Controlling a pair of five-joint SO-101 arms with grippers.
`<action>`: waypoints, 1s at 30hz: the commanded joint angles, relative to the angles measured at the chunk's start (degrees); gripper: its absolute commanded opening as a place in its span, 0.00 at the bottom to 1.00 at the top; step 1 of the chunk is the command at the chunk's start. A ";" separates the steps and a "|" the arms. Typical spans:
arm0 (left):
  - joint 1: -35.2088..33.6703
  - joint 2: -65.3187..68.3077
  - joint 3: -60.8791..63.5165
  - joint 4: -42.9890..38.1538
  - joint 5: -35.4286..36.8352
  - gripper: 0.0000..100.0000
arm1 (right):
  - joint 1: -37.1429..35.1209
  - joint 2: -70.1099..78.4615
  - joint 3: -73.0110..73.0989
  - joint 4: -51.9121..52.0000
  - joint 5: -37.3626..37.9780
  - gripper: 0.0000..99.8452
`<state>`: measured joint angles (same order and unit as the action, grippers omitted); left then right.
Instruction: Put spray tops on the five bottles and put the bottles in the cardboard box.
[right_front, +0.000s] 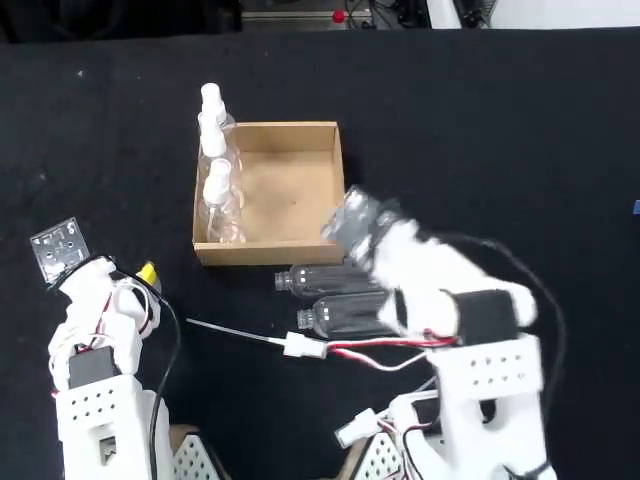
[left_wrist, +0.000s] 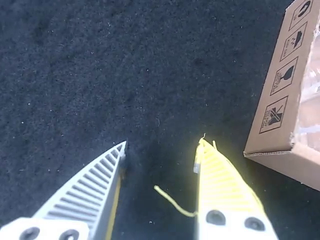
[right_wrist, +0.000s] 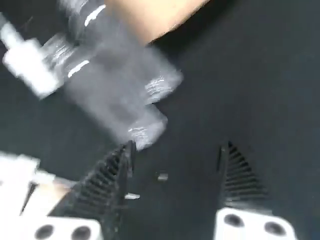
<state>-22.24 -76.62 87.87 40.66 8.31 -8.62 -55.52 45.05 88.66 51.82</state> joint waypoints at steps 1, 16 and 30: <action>0.40 -0.70 -1.63 -0.18 0.18 0.20 | -5.80 -1.36 6.29 0.88 9.14 0.24; 0.40 -0.70 -1.63 -0.18 0.18 0.20 | -11.16 6.81 14.46 -7.12 13.63 0.24; 0.40 -0.70 -1.63 -0.18 0.18 0.20 | -11.43 16.75 12.53 -16.09 11.16 0.24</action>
<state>-22.24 -76.62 87.87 40.66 8.31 -19.16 -40.48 58.86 75.38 63.52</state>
